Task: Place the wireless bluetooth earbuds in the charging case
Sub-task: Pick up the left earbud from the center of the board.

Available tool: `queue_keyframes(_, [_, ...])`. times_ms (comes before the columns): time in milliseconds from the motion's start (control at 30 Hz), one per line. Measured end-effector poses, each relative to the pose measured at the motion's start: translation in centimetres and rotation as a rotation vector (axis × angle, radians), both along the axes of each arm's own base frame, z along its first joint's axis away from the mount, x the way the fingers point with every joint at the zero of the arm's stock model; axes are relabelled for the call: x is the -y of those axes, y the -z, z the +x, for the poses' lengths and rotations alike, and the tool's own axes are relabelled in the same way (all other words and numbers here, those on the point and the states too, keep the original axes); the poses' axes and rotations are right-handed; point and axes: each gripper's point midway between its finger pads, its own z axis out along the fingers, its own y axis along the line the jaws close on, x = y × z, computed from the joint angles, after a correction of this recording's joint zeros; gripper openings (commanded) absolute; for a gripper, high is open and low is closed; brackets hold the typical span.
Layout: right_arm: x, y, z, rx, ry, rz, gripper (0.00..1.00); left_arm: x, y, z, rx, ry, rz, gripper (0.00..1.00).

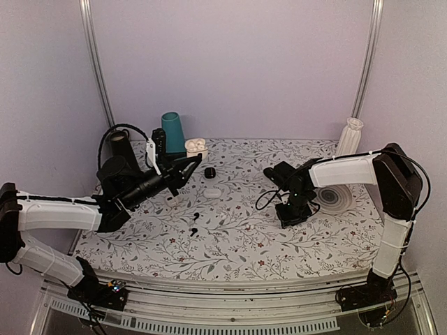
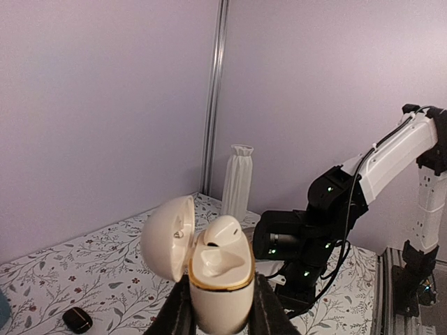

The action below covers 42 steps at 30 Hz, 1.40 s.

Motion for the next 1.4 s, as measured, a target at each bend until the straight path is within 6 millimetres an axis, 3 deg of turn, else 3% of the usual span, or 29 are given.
queue_keyframes(800, [-0.4,0.0,0.0,-0.004,-0.006,0.018,0.08,0.6,0.6,0.6,-0.012,0.003,0.013,0.00])
queue_keyframes(1400, [-1.1,0.0,0.4,0.011,-0.007,0.052,0.08,0.7,0.4,0.7,-0.008,0.002,0.011,0.00])
